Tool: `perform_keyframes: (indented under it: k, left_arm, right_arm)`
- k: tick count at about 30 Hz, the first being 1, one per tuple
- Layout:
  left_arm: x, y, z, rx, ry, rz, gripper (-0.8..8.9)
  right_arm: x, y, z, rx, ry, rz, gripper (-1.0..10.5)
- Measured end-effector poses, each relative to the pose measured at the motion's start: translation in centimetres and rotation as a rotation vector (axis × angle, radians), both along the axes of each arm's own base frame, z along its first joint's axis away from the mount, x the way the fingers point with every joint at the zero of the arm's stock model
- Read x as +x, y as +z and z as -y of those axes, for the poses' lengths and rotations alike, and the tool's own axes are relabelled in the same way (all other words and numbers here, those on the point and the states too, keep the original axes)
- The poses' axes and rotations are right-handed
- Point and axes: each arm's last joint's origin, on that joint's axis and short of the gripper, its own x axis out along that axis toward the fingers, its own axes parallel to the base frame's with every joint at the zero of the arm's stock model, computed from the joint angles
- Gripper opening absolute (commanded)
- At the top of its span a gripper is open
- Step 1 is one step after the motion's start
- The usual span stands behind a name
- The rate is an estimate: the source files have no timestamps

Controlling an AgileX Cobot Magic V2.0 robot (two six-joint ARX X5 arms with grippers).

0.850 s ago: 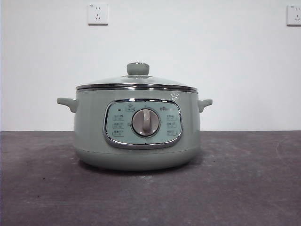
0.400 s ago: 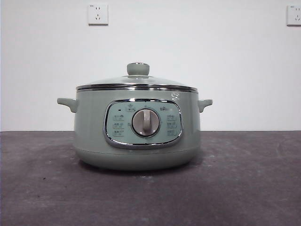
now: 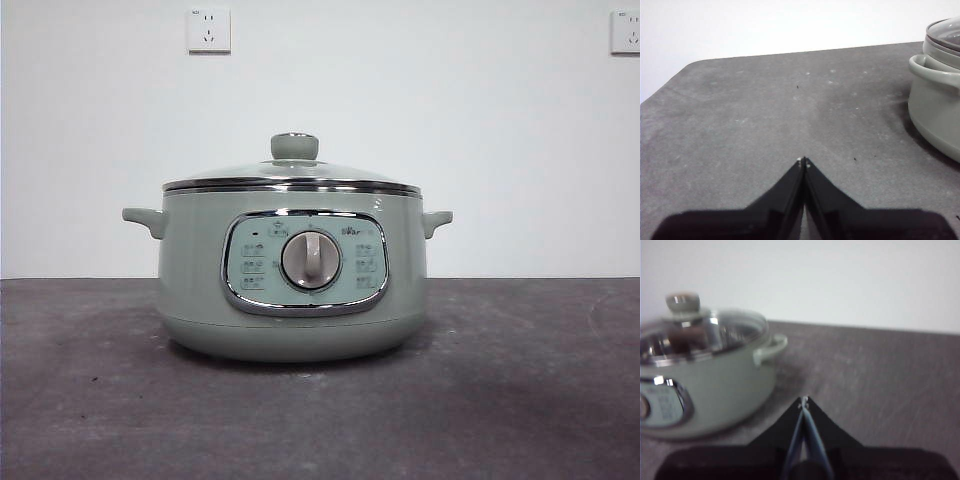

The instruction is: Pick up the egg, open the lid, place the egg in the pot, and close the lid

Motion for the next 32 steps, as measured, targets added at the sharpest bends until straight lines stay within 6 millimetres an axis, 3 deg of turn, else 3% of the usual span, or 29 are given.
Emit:
perform_keyframes:
  k: [11,32]
  left_arm:
    - [0.0,0.0,0.0,0.0,0.0,0.0,-0.03]
    - [0.0,0.0,0.0,0.0,0.0,-0.002,-0.03]
  right_arm:
    - [-0.1,-2.1,-0.3,0.003,0.032,-0.082,0.0]
    - [-0.1,-2.1,-0.3,0.086,0.023,-0.119,0.0]
